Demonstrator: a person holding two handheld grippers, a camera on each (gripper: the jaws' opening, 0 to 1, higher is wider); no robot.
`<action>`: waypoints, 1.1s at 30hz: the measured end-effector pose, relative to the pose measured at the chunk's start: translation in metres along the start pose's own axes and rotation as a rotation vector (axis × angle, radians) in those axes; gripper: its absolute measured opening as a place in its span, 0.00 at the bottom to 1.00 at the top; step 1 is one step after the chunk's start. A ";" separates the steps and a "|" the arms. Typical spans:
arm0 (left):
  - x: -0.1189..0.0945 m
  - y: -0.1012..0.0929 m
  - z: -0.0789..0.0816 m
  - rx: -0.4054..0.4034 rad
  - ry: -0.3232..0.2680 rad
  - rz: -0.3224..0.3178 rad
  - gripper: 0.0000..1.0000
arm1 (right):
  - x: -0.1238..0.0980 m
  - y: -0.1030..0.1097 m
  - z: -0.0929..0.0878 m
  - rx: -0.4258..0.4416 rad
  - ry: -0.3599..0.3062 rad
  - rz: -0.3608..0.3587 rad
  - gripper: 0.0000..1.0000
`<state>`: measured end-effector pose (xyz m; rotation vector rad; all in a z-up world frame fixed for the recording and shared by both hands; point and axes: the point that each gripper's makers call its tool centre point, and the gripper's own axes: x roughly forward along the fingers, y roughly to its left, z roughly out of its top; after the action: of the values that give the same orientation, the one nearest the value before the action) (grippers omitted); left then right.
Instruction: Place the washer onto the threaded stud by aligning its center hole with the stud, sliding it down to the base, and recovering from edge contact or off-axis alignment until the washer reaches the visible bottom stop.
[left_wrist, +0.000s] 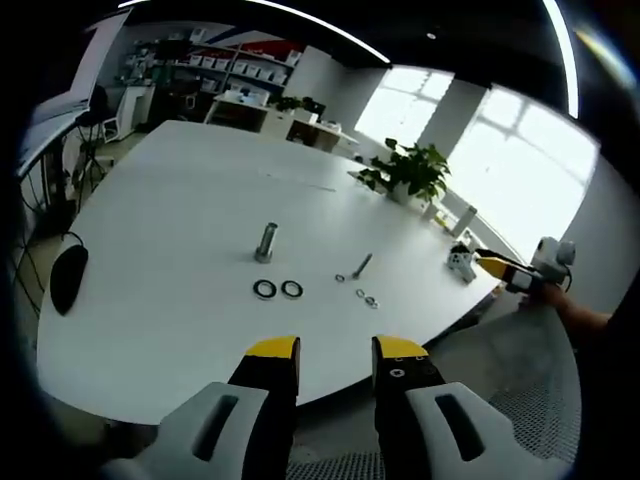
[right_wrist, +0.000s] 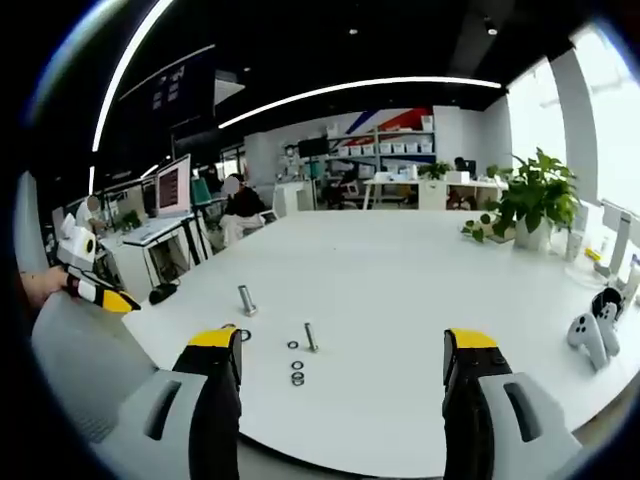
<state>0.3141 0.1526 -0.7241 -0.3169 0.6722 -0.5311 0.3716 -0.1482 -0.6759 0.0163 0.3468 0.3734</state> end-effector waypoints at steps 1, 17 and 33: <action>0.000 0.000 0.000 0.002 0.002 0.001 0.27 | 0.000 0.000 -0.003 0.002 0.016 0.000 0.84; -0.002 0.001 -0.001 -0.008 -0.004 0.003 0.27 | 0.000 -0.006 -0.019 -0.008 0.072 -0.002 0.81; -0.001 0.001 -0.003 -0.002 0.011 0.003 0.27 | 0.002 -0.005 -0.026 -0.006 0.106 0.017 0.77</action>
<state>0.3116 0.1534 -0.7262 -0.3148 0.6839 -0.5295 0.3667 -0.1528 -0.7014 -0.0062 0.4504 0.3925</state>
